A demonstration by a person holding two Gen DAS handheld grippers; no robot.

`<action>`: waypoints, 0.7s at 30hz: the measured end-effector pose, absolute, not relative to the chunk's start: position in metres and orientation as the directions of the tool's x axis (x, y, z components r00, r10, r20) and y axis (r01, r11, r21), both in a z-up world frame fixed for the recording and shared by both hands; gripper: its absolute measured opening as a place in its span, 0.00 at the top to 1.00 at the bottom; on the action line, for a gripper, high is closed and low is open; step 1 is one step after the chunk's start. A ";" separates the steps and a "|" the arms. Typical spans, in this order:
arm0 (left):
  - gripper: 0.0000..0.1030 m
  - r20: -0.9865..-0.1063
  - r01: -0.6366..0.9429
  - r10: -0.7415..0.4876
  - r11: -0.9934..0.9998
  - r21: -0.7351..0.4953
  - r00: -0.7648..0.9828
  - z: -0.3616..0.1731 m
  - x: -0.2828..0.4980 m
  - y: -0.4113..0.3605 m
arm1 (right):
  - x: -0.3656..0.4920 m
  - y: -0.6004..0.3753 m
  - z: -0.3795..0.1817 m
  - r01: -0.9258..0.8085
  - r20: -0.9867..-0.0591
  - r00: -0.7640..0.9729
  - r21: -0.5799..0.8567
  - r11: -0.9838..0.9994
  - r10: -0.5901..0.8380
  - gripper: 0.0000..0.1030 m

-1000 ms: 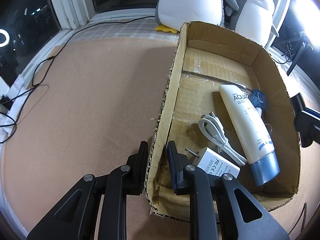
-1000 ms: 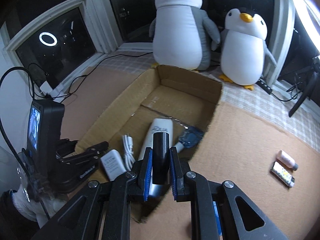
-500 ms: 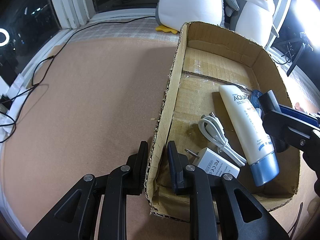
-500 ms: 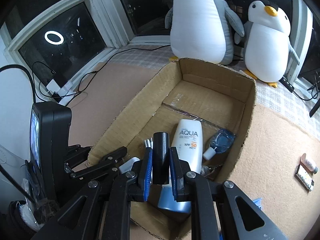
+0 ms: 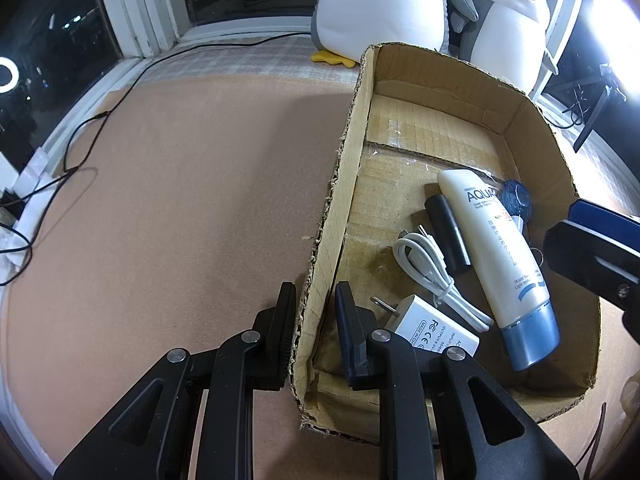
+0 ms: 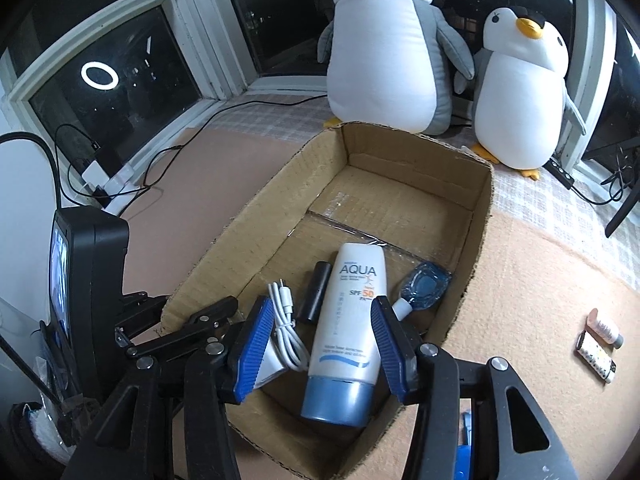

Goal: Organize rigid objects
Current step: 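Carry the black cylinder into the box and open the right tool, then move the right tool to the blue round tape measure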

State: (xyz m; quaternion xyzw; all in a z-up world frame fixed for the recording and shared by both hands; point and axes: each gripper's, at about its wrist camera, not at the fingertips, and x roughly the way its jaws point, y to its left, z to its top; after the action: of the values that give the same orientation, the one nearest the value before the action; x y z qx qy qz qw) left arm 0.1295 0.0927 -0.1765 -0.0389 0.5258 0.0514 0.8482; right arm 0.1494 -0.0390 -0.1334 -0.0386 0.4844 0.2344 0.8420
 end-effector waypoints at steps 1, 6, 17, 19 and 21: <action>0.82 -0.896 -0.128 0.046 0.992 -0.012 0.442 -0.176 0.129 0.093 | 0.149 -0.041 -0.132 -0.431 -0.833 0.423 0.162 0.888 0.357 0.53; 0.82 -0.896 -0.126 0.048 0.992 -0.009 0.442 -0.176 0.129 0.093 | 0.145 -0.051 -0.128 -0.423 -0.829 0.431 0.162 0.891 0.355 0.51; 0.82 -0.896 -0.124 0.048 0.992 -0.008 0.442 -0.176 0.128 0.094 | 0.124 -0.109 -0.119 -0.352 -0.825 0.471 0.149 0.924 0.313 0.51; 0.82 -0.896 -0.124 0.049 0.992 -0.007 0.442 -0.176 0.128 0.094 | 0.116 -0.126 -0.119 -0.330 -0.827 0.480 0.139 0.934 0.293 0.51; 0.82 -0.896 -0.124 0.048 0.992 -0.007 0.442 -0.176 0.128 0.094 | 0.109 -0.143 -0.122 -0.308 -0.832 0.480 0.136 0.942 0.277 0.51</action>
State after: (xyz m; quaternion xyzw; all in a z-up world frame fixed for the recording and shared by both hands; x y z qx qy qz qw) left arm 0.1282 0.0941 -0.1763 -0.0358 0.5256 0.0507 0.8485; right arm 0.1086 -0.1429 -0.1218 -0.0160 0.4805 0.1702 0.8601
